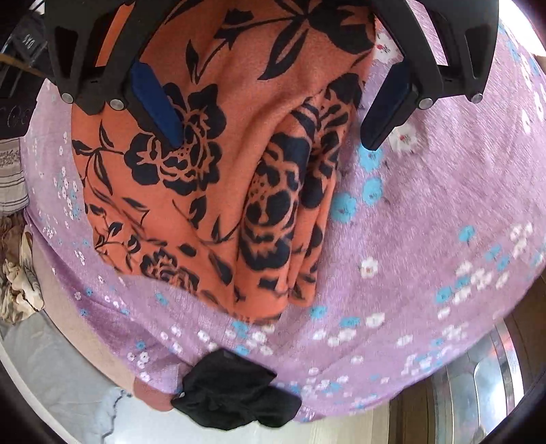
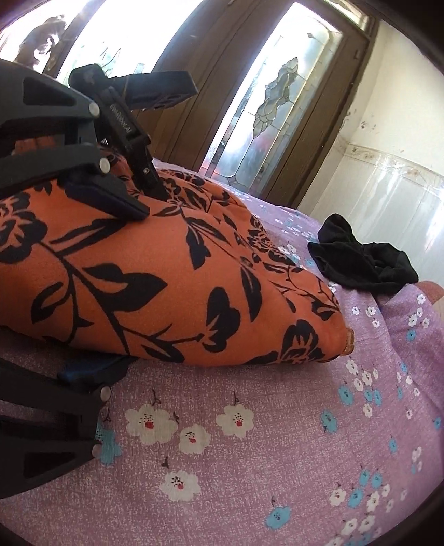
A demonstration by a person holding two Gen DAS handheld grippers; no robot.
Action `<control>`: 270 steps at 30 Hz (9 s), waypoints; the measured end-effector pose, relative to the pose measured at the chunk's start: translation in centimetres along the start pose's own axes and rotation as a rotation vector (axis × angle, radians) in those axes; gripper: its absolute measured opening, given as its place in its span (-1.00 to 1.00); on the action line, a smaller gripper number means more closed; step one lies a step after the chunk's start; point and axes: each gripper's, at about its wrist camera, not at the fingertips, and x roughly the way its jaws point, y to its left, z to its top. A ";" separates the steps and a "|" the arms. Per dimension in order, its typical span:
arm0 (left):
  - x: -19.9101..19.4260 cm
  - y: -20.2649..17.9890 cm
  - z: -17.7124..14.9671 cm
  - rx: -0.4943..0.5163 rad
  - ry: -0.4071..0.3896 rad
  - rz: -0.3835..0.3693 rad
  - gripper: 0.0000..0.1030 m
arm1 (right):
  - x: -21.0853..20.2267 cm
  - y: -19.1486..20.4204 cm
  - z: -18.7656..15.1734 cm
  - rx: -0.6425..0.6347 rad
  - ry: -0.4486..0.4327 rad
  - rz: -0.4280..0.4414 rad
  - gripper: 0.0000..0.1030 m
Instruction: Fold small clothes
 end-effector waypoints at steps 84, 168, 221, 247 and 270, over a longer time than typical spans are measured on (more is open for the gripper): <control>-2.0 -12.6 -9.7 0.372 -0.184 0.097 0.23 | -15.6 -4.4 -3.7 -0.024 -0.070 -0.297 0.09; -29.1 -8.8 -14.1 0.140 -0.604 0.287 1.00 | -30.9 19.1 -15.3 -0.457 -0.617 -0.402 1.00; -30.9 -12.4 -16.3 0.262 -0.570 0.188 1.00 | -34.5 18.0 -15.8 -0.376 -0.689 -0.404 1.00; -31.1 -11.2 -16.0 0.257 -0.567 0.163 1.00 | -33.6 19.6 -15.6 -0.412 -0.684 -0.405 1.00; -30.6 -9.5 -15.0 0.218 -0.560 0.143 1.00 | -31.8 21.6 -15.2 -0.448 -0.663 -0.407 1.00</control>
